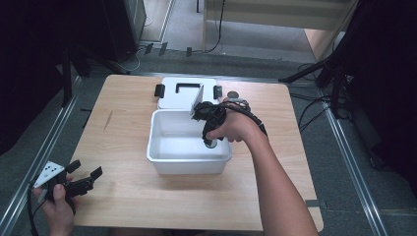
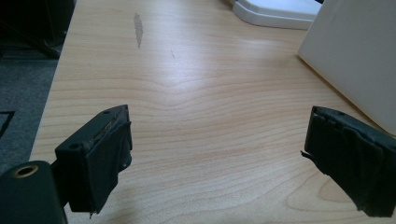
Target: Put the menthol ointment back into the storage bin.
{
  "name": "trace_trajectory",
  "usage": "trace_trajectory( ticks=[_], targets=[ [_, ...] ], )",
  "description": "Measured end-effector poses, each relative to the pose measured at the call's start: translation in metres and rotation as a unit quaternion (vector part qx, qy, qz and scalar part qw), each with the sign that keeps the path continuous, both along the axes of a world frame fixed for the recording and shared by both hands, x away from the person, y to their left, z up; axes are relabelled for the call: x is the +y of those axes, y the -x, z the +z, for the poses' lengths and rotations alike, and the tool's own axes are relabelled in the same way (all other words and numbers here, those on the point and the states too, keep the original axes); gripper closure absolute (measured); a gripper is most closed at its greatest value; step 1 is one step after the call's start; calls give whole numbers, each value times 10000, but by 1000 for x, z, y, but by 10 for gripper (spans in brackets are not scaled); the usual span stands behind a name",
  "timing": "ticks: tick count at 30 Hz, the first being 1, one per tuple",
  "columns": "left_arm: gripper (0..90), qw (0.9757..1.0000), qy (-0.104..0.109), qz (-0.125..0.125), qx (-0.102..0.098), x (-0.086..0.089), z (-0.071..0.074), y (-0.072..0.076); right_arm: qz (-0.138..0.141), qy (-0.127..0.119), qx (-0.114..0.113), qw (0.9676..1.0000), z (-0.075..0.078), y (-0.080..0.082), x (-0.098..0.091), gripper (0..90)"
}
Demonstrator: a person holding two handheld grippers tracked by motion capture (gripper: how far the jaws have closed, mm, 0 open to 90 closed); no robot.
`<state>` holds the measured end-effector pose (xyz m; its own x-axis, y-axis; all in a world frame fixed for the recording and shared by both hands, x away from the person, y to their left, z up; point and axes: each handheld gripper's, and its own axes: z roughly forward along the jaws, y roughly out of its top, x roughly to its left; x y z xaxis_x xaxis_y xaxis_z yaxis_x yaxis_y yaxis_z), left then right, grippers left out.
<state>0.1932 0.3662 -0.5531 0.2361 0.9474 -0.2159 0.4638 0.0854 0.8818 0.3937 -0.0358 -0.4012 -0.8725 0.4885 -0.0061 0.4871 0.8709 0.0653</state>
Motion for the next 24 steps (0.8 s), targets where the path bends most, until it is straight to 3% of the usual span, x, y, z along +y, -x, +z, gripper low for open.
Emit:
trace_trajectory(
  ticks=[24],
  targets=[
    [82,10000,2,-3,11,1,0,0,39,15,188,9998,-37,-4,9,517]
  ],
)
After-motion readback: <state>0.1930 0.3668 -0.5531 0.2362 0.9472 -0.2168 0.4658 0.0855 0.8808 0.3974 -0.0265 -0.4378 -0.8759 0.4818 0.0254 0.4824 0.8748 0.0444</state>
